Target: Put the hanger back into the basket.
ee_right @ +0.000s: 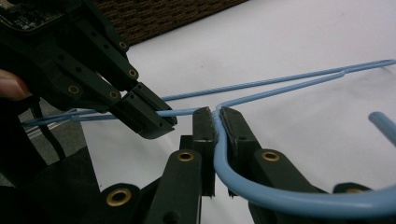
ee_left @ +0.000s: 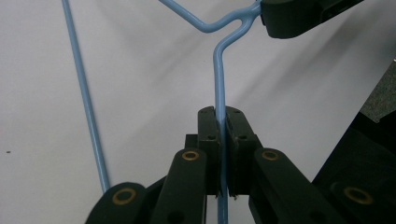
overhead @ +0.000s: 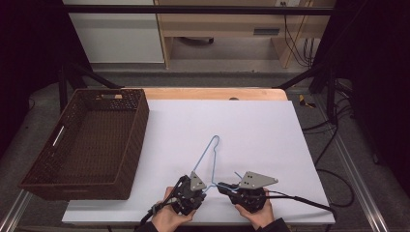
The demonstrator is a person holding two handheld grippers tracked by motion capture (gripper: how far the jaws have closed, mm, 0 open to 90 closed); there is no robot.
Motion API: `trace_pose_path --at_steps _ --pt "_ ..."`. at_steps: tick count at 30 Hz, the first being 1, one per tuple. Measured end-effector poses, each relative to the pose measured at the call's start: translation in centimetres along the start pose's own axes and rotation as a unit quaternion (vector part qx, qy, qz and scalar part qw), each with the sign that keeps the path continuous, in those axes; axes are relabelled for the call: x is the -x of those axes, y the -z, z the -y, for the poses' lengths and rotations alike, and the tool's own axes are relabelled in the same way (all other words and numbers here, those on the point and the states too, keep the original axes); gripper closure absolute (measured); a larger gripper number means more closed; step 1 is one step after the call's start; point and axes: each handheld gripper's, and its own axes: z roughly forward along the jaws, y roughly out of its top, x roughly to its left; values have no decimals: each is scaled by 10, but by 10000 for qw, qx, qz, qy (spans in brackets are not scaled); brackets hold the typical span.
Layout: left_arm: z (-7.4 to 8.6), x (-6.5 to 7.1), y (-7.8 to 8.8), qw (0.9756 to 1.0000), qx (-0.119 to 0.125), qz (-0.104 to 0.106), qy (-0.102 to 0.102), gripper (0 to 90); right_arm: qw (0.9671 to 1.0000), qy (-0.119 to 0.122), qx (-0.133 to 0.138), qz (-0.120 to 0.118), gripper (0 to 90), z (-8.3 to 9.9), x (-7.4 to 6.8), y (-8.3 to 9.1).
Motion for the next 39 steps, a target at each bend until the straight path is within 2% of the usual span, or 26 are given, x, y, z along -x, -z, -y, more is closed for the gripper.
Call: trace_pose_path --at_steps 3,6,15,18,20,23,25,31,34,39 --pt "0 0 1 10000 27 -38 -9 863 10000 9 34 -12 831 0 0 0" --pt "0 -1 3 9999 137 -60 48 865 9999 26 109 50 764 -1 0 3" --pt "-1 -7 17 9995 297 -115 1 867 9998 123 149 93 612 -1 -2 12" --pt "-2 -8 21 9993 352 -86 -1 868 9996 102 176 179 596 -1 1 16" --pt "-3 -9 23 9993 364 -74 -17 868 9996 -65 220 176 585 -1 6 19" --pt "-4 -9 27 9991 413 -67 -65 868 9991 -107 231 338 564 -1 12 25" --pt "-5 -10 29 9990 449 -36 -82 868 9989 -106 287 363 551 -1 14 28" --pt "-9 -14 39 9982 581 50 -102 868 9974 -251 372 565 456 -2 25 38" --pt "-11 -18 45 9977 670 92 -97 868 9967 -132 348 728 390 -5 29 43" --pt "-14 -28 61 9959 888 140 -85 868 9956 -93 245 903 261 -8 35 48"
